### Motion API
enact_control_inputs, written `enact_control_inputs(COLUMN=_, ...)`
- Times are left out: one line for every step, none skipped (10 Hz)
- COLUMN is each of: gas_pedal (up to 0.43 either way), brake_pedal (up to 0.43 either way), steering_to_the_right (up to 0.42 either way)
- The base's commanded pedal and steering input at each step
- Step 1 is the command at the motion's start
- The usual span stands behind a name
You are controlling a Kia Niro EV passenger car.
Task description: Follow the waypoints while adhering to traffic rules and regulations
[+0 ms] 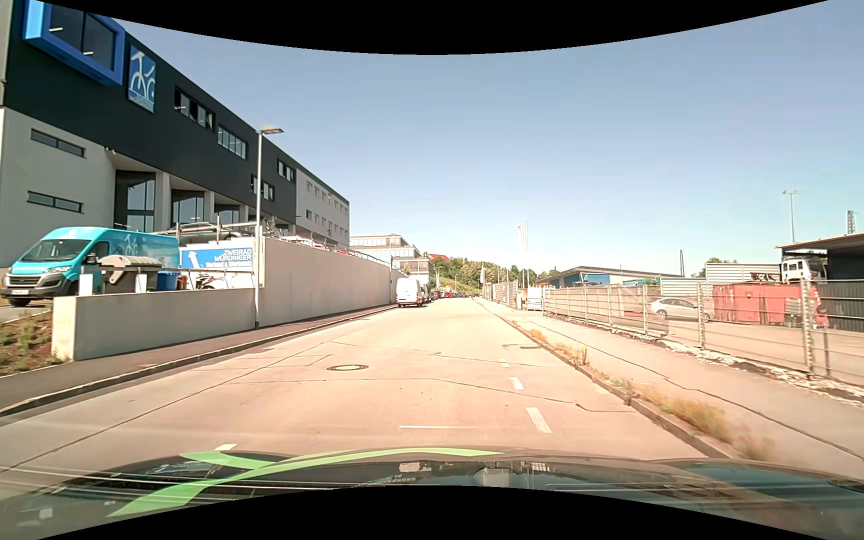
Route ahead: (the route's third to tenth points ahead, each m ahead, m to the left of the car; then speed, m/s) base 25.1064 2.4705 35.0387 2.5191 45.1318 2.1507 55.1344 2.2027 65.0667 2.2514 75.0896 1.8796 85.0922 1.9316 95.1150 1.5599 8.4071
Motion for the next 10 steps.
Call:
enact_control_inputs(gas_pedal=0.240, brake_pedal=0.000, steering_to_the_right=0.013)
enact_control_inputs(gas_pedal=0.228, brake_pedal=0.000, steering_to_the_right=0.013)
enact_control_inputs(gas_pedal=0.228, brake_pedal=0.000, steering_to_the_right=0.013)
enact_control_inputs(gas_pedal=0.220, brake_pedal=0.000, steering_to_the_right=0.013)
enact_control_inputs(gas_pedal=0.220, brake_pedal=0.000, steering_to_the_right=0.012)
enact_control_inputs(gas_pedal=0.209, brake_pedal=0.000, steering_to_the_right=0.009)
enact_control_inputs(gas_pedal=0.169, brake_pedal=0.000, steering_to_the_right=0.007)
enact_control_inputs(gas_pedal=0.157, brake_pedal=0.000, steering_to_the_right=0.006)
enact_control_inputs(gas_pedal=0.130, brake_pedal=0.000, steering_to_the_right=0.003)
enact_control_inputs(gas_pedal=0.130, brake_pedal=0.000, steering_to_the_right=-0.003)
